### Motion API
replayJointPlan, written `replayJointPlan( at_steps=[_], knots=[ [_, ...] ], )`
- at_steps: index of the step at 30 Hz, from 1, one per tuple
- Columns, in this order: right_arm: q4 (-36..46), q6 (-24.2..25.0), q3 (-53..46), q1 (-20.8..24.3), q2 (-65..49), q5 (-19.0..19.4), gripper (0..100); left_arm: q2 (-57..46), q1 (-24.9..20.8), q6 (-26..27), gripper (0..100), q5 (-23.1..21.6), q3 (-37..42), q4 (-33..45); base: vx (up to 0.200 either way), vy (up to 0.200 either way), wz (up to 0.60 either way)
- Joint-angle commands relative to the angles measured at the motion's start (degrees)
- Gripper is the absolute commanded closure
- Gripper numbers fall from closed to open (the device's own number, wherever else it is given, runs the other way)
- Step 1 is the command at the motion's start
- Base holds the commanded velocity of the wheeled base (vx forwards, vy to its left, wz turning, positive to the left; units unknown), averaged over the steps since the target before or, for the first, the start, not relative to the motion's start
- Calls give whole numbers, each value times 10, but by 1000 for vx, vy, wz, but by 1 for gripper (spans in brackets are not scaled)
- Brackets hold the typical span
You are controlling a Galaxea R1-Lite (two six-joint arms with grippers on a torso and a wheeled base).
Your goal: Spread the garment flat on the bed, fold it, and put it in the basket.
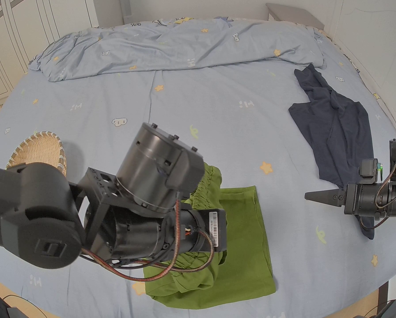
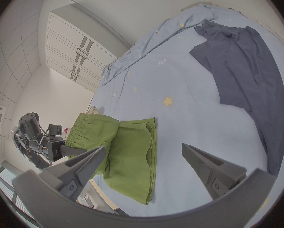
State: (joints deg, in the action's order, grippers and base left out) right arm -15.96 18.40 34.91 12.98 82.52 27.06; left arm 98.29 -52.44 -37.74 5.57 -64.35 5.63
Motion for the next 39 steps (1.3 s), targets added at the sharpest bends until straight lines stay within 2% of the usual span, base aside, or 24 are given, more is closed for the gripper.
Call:
replayJointPlan(
  at_steps=[1, 8, 9, 18, 20, 22, 25, 30, 34, 35, 36, 38, 39],
  knots=[
    [0, 0, 0, 0, 2, 0, 0, 26, -12, -2, 100, 0, 1, -10, 0, 0, 0],
    [-1, -1, 0, 1, 5, -7, 0, 50, -25, -13, 100, 1, 1, -39, 0, 0, 0],
    [-1, -1, -1, 1, 5, -7, 0, 55, -27, -15, 0, 1, 0, -43, 0, 0, 0],
    [-4, -2, -3, 0, 6, -8, 0, 101, -57, -44, 0, 4, -9, -102, 0, 0, 0],
    [-4, -2, -3, 0, 6, -8, 0, 103, -58, -46, 0, 6, -9, -108, 0, 0, 0],
    [-4, -2, -3, 1, 6, -7, 0, 113, -58, -73, 0, 22, -4, -150, 0, 0, 0],
    [-4, -2, -4, 7, 11, -6, 0, 106, -50, -88, 0, 22, 4, -158, 0, 0, 0],
    [-3, 4, -1, 75, 11, 0, 0, 46, 43, -87, 0, 8, 53, -160, 0, 0, 0],
    [-7, 4, 22, 144, 28, -1, 0, -10, 160, -78, 0, -89, 121, -164, 0, 0, 0],
    [-7, 4, 25, 147, 33, 0, 0, -14, 167, -76, 0, -98, 127, -164, 0, 0, 0],
    [-7, 4, 43, 165, 54, 0, 0, -37, 203, -62, 0, -143, 161, -173, 0, 0, 0],
    [-7, 5, 60, 187, 79, 1, 0, -47, 235, -28, 0, -192, 204, -202, 0, 0, 0],
    [-7, 4, 62, 193, 85, 1, 0, -46, 241, -21, 0, -199, 212, -210, 0, 0, 0]
  ],
)
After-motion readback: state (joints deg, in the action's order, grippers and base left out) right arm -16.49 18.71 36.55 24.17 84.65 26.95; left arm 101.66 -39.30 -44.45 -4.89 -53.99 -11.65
